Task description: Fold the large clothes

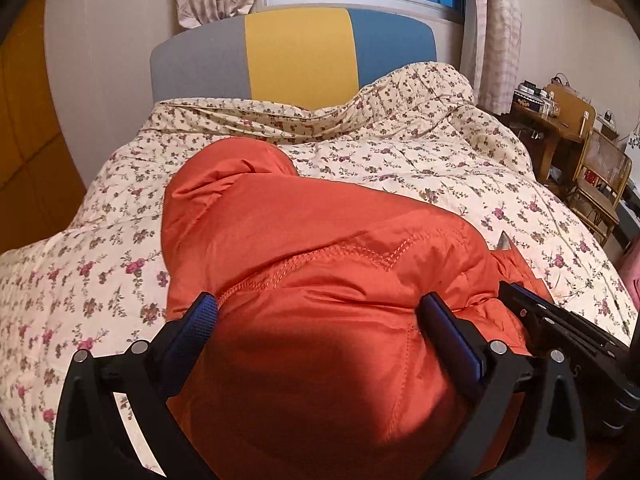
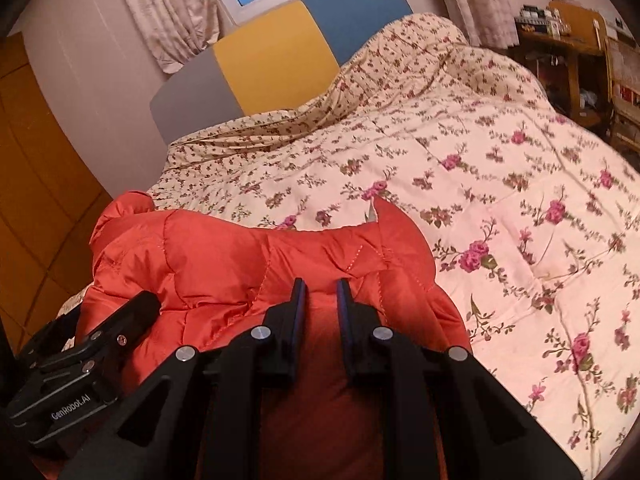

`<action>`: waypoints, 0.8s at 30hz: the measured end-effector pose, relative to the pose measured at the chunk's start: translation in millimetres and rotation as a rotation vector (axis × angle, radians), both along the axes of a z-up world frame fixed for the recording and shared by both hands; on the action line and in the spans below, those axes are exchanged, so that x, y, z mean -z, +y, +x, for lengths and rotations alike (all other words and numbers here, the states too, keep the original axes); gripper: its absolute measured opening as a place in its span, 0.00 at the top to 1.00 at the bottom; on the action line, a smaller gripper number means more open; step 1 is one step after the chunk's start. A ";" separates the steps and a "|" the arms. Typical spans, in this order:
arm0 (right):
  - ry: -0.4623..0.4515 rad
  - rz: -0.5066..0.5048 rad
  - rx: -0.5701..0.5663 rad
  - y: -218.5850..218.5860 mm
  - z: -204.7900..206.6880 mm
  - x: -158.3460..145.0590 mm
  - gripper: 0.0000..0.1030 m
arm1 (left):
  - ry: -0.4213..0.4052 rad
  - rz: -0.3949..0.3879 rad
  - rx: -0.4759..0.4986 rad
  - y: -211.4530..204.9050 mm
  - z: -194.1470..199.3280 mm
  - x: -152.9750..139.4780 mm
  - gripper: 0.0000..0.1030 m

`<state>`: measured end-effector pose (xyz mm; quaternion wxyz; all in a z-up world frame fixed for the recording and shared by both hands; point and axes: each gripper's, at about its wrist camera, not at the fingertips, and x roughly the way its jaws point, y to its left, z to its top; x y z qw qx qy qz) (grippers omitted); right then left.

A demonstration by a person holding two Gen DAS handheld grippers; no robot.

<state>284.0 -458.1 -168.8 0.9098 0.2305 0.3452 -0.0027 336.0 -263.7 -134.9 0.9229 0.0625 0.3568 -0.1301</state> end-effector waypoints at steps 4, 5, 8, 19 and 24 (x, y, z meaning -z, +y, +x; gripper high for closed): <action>0.033 0.000 -0.001 -1.7 8.8 6.4 0.86 | -0.008 0.015 -0.007 -3.4 4.3 8.1 0.03; 0.046 0.001 -0.003 -2.5 12.1 8.8 0.86 | -0.005 0.019 -0.008 -4.8 6.3 10.4 0.03; 0.077 0.001 -0.010 -3.0 21.0 14.0 0.86 | 0.014 0.027 -0.014 -8.6 13.1 16.6 0.03; 0.092 -0.018 -0.003 -5.2 37.6 28.1 0.87 | 0.013 0.064 -0.033 -16.5 22.6 30.3 0.03; 0.043 -0.021 0.007 -4.9 28.3 24.6 0.87 | -0.014 0.048 -0.027 -11.3 12.7 26.4 0.03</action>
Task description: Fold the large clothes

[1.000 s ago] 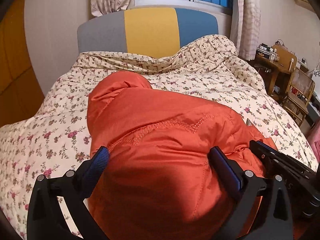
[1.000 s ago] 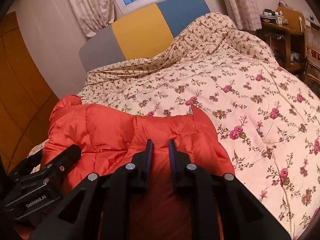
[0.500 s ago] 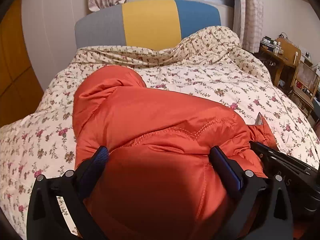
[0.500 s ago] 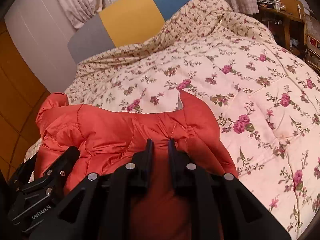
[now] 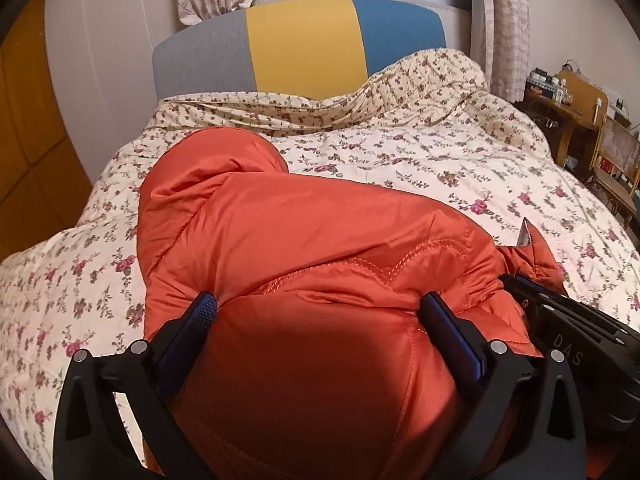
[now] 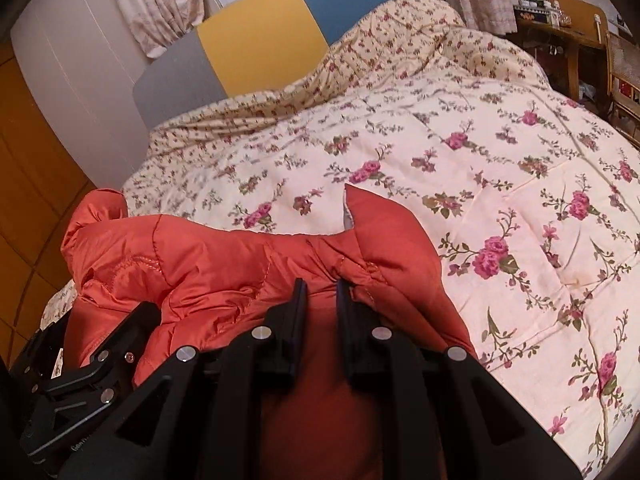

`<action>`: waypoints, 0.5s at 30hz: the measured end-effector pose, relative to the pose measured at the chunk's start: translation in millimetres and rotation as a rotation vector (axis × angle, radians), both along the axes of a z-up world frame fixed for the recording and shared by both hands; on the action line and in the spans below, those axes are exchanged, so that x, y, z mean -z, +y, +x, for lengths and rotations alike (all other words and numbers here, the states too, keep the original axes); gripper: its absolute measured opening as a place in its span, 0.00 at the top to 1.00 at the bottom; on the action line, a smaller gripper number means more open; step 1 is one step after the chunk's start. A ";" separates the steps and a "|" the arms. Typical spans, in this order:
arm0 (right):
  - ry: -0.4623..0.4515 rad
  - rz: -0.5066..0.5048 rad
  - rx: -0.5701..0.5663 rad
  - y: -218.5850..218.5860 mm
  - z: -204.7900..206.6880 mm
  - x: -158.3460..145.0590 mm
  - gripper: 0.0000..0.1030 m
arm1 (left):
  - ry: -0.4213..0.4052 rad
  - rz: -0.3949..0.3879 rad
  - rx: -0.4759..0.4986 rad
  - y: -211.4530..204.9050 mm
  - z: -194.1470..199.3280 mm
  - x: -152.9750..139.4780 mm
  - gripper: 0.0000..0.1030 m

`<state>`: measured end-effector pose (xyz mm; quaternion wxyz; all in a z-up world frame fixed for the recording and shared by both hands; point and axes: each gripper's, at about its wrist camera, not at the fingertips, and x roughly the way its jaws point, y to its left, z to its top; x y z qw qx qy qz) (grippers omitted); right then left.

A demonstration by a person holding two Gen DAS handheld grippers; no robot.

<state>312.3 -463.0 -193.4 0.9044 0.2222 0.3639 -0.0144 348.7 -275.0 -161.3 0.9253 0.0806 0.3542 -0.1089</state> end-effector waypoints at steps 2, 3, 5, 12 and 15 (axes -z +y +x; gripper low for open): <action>-0.028 -0.021 0.013 2.6 -8.3 -4.8 0.84 | -0.008 0.002 0.011 2.5 -8.2 -3.2 0.03; -0.063 -0.039 0.019 5.0 -18.2 -10.1 0.81 | -0.012 -0.003 0.019 4.8 -12.9 -4.8 0.03; -0.099 -0.062 0.027 8.7 -33.6 -16.5 0.75 | -0.031 -0.037 0.034 17.1 -30.0 -9.3 0.03; -0.191 -0.185 0.049 33.7 -102.1 -25.2 0.62 | -0.154 -0.065 0.042 36.5 -99.7 -6.9 0.03; -0.180 -0.170 0.069 34.4 -108.3 -23.7 0.61 | -0.203 -0.048 0.050 36.5 -110.0 -3.8 0.03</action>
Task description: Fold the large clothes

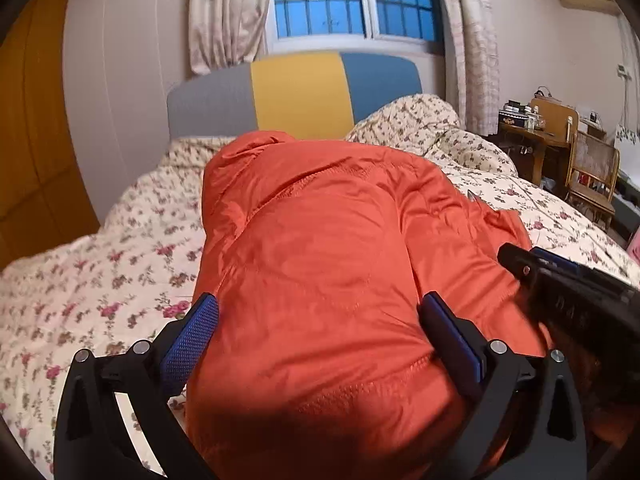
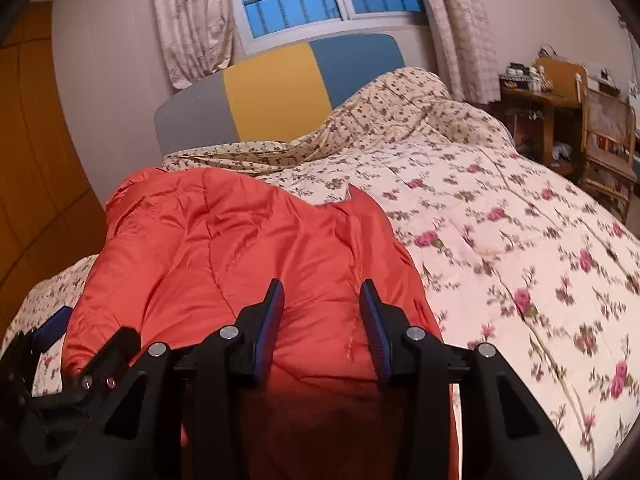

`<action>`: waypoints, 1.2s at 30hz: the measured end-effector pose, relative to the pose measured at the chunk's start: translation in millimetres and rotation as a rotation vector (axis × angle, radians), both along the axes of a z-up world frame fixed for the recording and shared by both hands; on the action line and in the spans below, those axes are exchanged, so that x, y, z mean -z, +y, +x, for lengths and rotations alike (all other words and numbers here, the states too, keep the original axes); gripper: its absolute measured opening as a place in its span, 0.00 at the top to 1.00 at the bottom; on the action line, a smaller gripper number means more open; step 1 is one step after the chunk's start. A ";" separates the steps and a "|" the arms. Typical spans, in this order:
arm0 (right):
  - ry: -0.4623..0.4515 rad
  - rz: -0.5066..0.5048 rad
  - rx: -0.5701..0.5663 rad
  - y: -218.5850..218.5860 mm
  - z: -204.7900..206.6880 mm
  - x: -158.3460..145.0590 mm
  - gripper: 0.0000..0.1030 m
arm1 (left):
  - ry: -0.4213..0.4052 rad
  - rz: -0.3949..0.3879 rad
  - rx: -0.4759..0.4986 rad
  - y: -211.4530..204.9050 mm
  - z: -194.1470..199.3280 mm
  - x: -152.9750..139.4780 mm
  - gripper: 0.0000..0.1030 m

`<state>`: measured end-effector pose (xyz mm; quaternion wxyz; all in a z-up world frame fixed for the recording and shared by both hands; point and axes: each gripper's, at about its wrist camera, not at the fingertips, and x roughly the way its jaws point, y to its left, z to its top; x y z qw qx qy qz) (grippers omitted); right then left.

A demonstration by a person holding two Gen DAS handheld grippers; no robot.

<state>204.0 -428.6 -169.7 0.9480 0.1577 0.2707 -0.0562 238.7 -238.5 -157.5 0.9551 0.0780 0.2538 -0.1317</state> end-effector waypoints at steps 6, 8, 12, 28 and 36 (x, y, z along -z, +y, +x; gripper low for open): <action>0.067 -0.024 0.035 1.7 16.8 12.0 0.60 | 0.044 0.007 0.018 -5.5 14.4 11.0 0.03; 0.075 -0.015 0.032 -2.8 17.6 13.5 0.59 | 0.052 0.017 0.018 -8.7 16.6 11.7 0.03; 0.052 0.043 0.019 -13.6 7.7 11.5 0.43 | 0.067 0.002 0.032 -5.2 14.4 7.4 0.03; 0.187 0.387 -0.038 -54.8 -37.6 19.5 0.13 | 0.264 -0.178 0.096 84.8 3.3 -7.2 0.03; 0.220 0.471 -0.108 -57.9 -32.1 27.5 0.12 | 0.417 -0.319 0.161 87.5 12.2 12.0 0.03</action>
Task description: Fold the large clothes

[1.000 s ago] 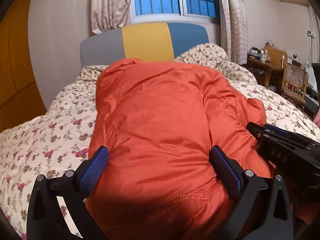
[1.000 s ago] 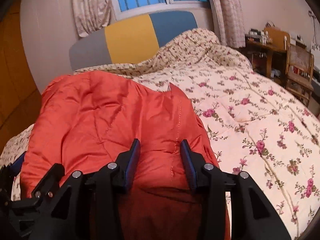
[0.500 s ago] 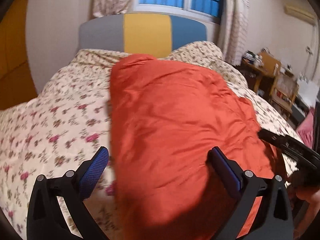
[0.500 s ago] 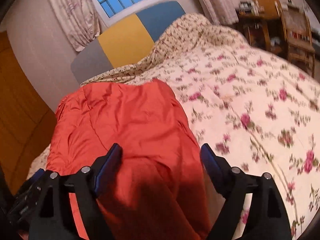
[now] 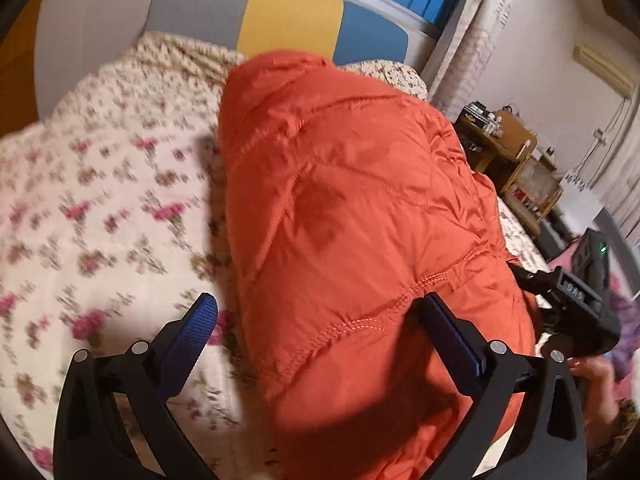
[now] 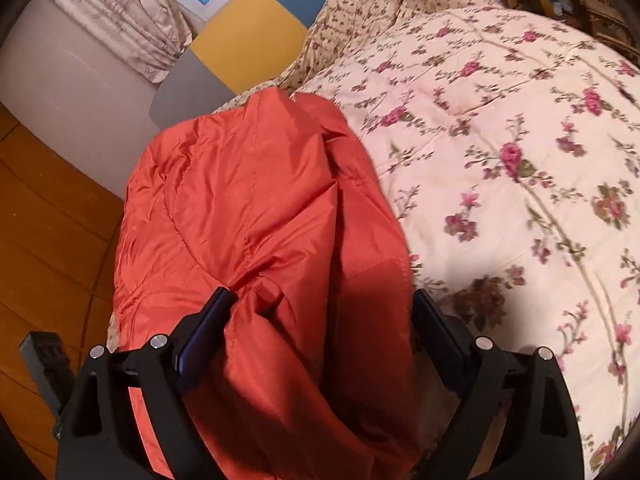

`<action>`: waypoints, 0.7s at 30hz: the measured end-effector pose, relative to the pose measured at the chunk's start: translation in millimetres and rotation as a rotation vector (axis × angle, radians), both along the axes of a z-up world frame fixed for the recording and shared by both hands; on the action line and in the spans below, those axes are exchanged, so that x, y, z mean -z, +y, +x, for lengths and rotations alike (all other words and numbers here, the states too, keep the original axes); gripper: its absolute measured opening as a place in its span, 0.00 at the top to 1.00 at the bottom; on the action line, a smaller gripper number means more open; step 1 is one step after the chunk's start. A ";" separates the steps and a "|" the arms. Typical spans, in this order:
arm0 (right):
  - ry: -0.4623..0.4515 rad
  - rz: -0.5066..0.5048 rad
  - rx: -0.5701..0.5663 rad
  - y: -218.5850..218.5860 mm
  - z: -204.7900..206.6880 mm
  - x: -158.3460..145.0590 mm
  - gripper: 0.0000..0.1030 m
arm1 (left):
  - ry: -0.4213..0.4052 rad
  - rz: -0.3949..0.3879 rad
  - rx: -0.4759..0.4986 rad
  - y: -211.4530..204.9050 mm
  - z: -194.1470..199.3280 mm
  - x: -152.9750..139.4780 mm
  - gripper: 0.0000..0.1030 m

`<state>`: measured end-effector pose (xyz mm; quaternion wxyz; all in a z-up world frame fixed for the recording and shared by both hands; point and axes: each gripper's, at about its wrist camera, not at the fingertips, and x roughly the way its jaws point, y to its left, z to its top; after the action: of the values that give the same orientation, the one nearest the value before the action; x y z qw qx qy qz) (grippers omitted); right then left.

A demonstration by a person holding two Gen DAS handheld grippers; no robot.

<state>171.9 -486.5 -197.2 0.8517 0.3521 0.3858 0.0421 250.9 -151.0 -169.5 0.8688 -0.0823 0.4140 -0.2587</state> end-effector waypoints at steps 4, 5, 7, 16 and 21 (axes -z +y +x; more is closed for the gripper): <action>-0.015 0.054 -0.053 0.8 10.0 4.3 0.13 | 0.054 -0.048 0.026 -5.2 1.4 3.8 0.03; -0.018 0.070 -0.065 0.7 13.7 5.5 0.13 | 0.049 -0.039 0.032 -7.2 0.6 3.2 0.03; -0.021 0.106 -0.095 2.4 21.4 8.9 0.13 | 0.042 -0.021 0.040 -11.0 -0.5 2.1 0.03; -0.089 0.151 -0.114 2.5 18.3 13.0 0.27 | -0.006 0.074 0.050 -27.0 -7.9 -8.1 0.05; -0.132 0.169 -0.085 2.4 10.1 5.4 0.42 | -0.121 0.129 0.053 -33.9 -22.6 -22.7 0.22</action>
<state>182.1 -484.1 -202.5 0.8401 0.4023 0.3385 0.1338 228.2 -184.9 -146.8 0.8885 0.0007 0.3788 -0.2589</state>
